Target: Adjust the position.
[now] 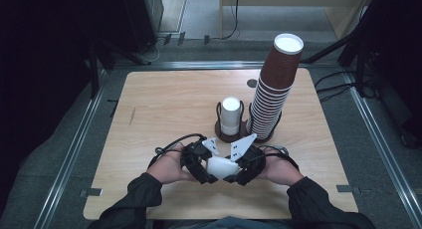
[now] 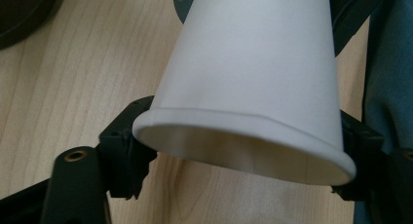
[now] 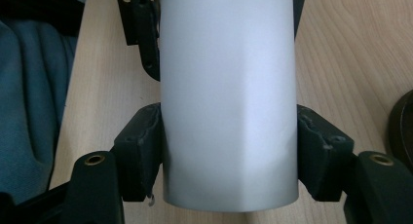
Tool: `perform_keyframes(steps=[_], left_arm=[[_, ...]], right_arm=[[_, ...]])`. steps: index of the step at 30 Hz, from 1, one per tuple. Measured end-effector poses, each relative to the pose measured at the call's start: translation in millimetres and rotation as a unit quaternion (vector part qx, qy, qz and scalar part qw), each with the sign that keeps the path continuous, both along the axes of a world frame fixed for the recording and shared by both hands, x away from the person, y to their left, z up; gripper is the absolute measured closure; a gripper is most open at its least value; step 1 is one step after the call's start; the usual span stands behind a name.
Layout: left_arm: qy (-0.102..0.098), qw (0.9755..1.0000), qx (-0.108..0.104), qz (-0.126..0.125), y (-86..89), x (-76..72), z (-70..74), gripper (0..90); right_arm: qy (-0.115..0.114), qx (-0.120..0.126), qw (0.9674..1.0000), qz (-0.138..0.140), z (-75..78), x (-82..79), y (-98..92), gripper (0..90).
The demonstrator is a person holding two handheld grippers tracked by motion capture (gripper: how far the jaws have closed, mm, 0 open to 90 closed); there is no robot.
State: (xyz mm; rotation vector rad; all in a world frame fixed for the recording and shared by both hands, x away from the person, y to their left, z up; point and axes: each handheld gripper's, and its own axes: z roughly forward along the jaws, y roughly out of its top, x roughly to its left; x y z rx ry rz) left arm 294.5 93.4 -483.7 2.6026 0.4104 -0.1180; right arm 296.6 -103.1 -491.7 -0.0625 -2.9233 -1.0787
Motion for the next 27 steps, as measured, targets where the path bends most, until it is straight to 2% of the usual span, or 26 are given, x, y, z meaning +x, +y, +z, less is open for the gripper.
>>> perform_keyframes(steps=[1, 2, 3, 4, 5, 7, 11, 15, 20, 24, 27], left_arm=[[-0.009, 0.9999, -0.004, 0.004, 1.0, -0.4, 1.1, 18.3], [-0.013, 0.9998, -0.012, 0.010, 4.5, 0.3, 2.4, 13.0], [-0.013, 0.9998, -0.012, 0.010, 4.5, 0.3, 2.4, 12.8], [-0.011, 0.9996, -0.023, 0.015, 9.6, 2.0, 3.7, 12.7], [-0.011, 0.9996, -0.023, 0.015, 9.6, 2.0, 3.7, 12.7], [-0.012, 0.9990, -0.037, 0.021, 14.8, 3.3, 5.9, 12.8], [-0.013, 0.9969, -0.070, 0.033, 23.5, 5.3, 11.1, 12.9], [-0.018, 0.9954, -0.085, 0.040, 28.2, 5.4, 14.1, 13.0], [-0.016, 0.9912, -0.121, 0.050, 32.3, 5.2, 18.1, 13.0], [-0.015, 0.9858, -0.157, 0.058, 34.9, 5.0, 23.3, 13.4], [-0.009, 0.9814, -0.181, 0.062, 36.1, 5.4, 26.1, 13.4]], right_arm=[[0.000, 0.000, 1.0000, 0.000, 0.0, 0.0, 0.0, 34.2], [-0.002, 0.010, 0.9999, 0.000, 1.3, 2.2, -3.5, 34.0], [-0.002, 0.010, 0.9999, 0.000, 1.3, 2.2, -3.5, 34.0], [0.004, 0.020, 0.9998, -0.007, 2.4, 4.6, -7.3, 33.9], [0.004, 0.020, 0.9998, -0.007, 2.4, 4.6, -7.3, 33.9], [0.007, 0.032, 0.9994, -0.009, 4.0, 7.6, -11.1, 33.9], [0.008, 0.055, 0.9982, -0.023, 8.4, 10.3, -18.1, 33.8], [0.010, 0.067, 0.9973, -0.030, 10.4, 11.6, -20.9, 33.8], [0.014, 0.091, 0.9951, -0.037, 14.2, 13.7, -24.7, 33.7], [0.027, 0.121, 0.9915, -0.040, 16.7, 14.8, -27.2, 33.6], [0.035, 0.135, 0.9895, -0.038, 17.3, 14.7, -26.8, 33.6]])
